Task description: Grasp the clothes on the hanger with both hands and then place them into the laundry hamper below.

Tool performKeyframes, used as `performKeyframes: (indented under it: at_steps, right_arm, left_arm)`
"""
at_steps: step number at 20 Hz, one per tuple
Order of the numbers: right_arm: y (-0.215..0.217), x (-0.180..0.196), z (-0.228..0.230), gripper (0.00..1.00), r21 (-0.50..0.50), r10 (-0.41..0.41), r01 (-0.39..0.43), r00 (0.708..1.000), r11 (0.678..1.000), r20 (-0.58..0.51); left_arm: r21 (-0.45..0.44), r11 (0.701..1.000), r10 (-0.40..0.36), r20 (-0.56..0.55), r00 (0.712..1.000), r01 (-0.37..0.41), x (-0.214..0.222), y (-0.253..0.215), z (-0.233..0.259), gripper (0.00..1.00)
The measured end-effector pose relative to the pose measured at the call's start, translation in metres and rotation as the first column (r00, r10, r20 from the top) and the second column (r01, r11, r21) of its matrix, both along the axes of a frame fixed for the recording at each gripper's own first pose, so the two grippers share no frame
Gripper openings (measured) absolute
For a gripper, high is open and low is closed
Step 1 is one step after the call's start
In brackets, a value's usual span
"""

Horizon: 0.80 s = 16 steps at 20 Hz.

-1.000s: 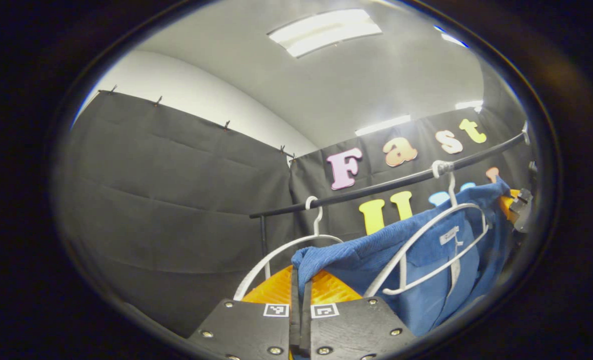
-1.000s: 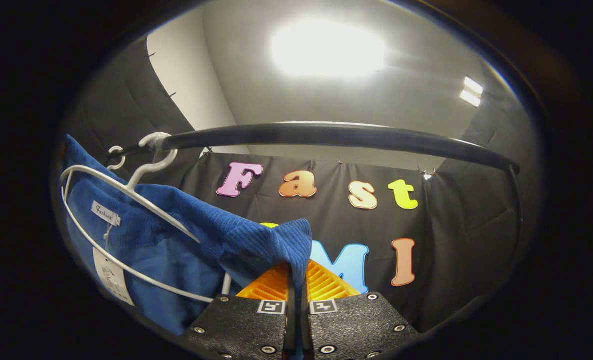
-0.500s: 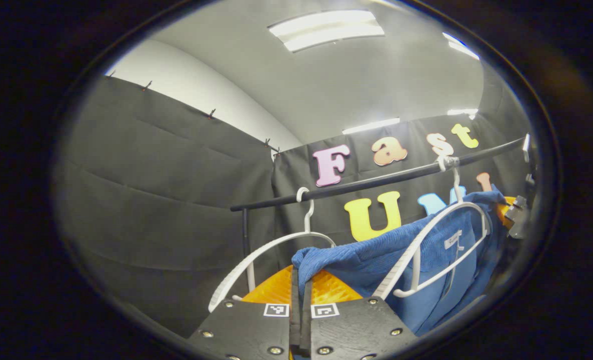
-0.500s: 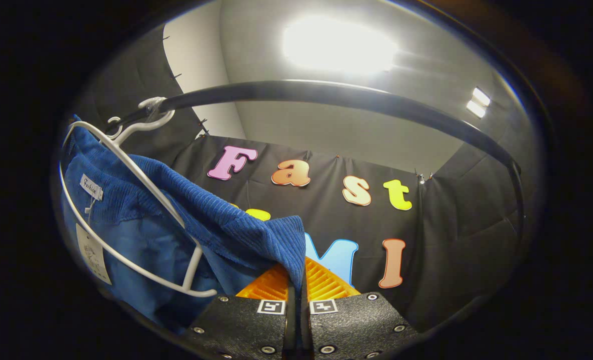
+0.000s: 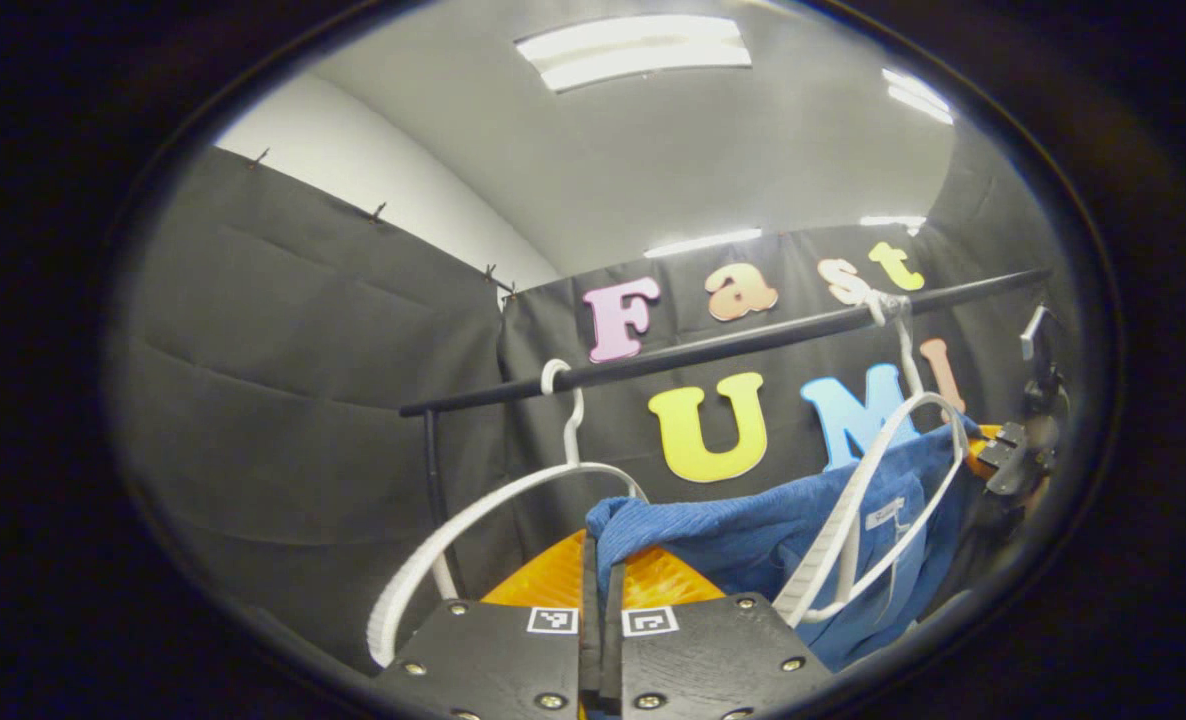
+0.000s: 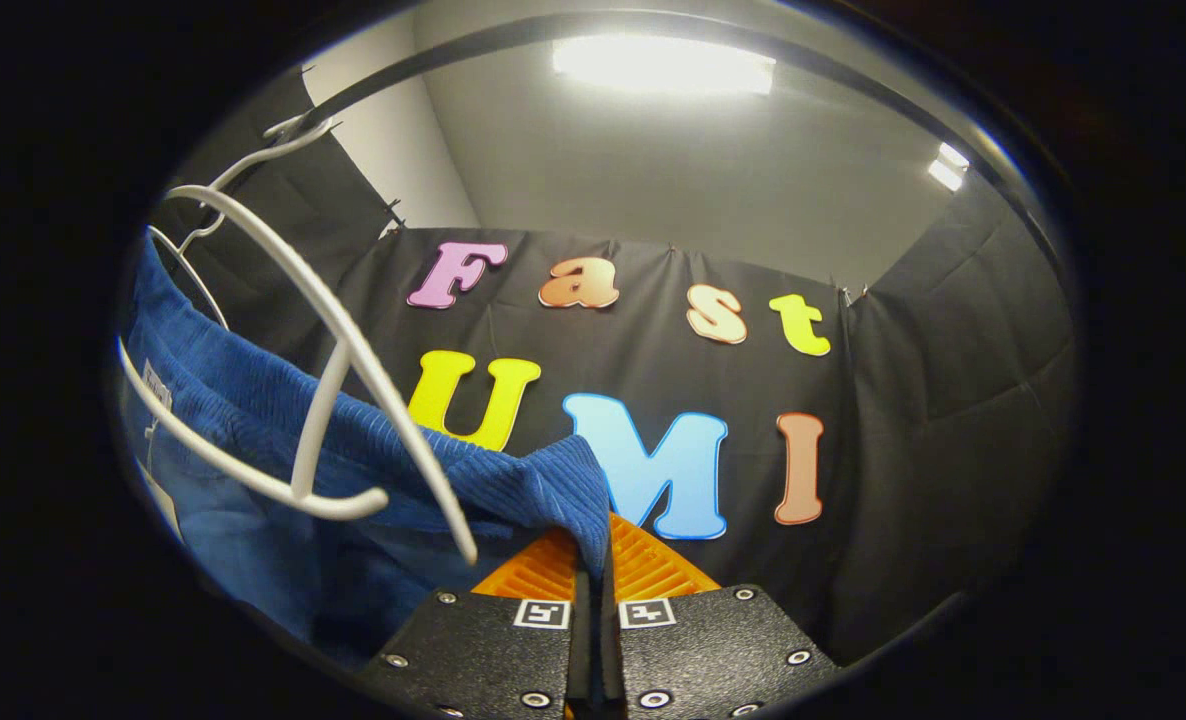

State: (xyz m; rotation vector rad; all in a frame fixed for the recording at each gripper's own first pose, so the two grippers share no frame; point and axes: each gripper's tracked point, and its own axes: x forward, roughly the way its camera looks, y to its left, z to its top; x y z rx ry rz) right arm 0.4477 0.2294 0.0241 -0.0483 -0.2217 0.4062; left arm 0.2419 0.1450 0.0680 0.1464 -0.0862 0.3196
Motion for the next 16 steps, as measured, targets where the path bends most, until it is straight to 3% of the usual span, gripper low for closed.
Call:
performKeyframes:
  at_steps: [1, 4, 5, 7, 8, 9, 10, 13, 14, 16]
  right_arm:
    - [0.002, -0.002, -0.014, 0.04, -0.007, 0.008, -0.008, 1.0, 1.0, -0.027]
    - [0.004, -0.009, -0.039, 0.04, -0.027, 0.023, -0.025, 0.997, 0.999, -0.074]
    - [0.005, -0.011, -0.048, 0.04, -0.033, 0.029, -0.032, 0.996, 0.999, -0.087]
    - [0.006, -0.021, -0.06, 0.04, -0.04, 0.045, -0.05, 0.993, 0.998, -0.114]
    - [0.007, -0.027, -0.064, 0.04, -0.044, 0.051, -0.057, 0.991, 0.997, -0.125]
    - [0.006, -0.033, -0.068, 0.04, -0.046, 0.058, -0.065, 0.989, 0.997, -0.134]
    - [0.005, -0.038, -0.07, 0.04, -0.044, 0.064, -0.071, 0.988, 0.996, -0.141]
    - [-0.003, -0.057, -0.069, 0.04, -0.015, 0.075, -0.078, 0.984, 0.997, -0.164]
    - [-0.007, -0.064, -0.067, 0.04, 0.002, 0.075, -0.076, 0.982, 0.997, -0.172]
    - [-0.015, -0.076, -0.061, 0.04, 0.021, 0.073, -0.07, 0.98, 0.997, -0.183]
  left_arm:
    - [-0.011, 1.0, -0.001, -0.016, 1.0, 0.001, 0.004, -0.001, -0.011, 0.06]
    - [-0.045, 0.999, 0.012, -0.064, 0.998, -0.015, 0.003, -0.001, -0.042, 0.06]
    - [-0.065, 0.998, 0.017, -0.071, 0.997, -0.021, 0.003, -0.001, -0.05, 0.01]
    - [-0.095, 0.995, 0.029, -0.077, 0.997, -0.036, 0.001, 0.002, -0.061, 0.01]
    - [-0.105, 0.993, 0.037, -0.081, 0.996, -0.045, -0.001, 0.002, -0.065, 0.06]
    - [-0.111, 0.992, 0.042, -0.083, 0.996, -0.051, -0.006, 0.002, -0.068, 0.01]
    - [-0.113, 0.992, 0.046, -0.084, 0.995, -0.056, -0.012, 0.002, -0.069, 0.06]
    - [-0.124, 0.991, 0.047, -0.084, 0.995, -0.057, -0.035, -0.003, -0.074, 0.06]
    - [-0.132, 0.99, 0.045, -0.079, 0.996, -0.056, -0.043, -0.004, -0.075, 0.01]
    - [-0.137, 0.989, 0.041, -0.079, 0.996, -0.051, -0.057, -0.008, -0.075, 0.06]
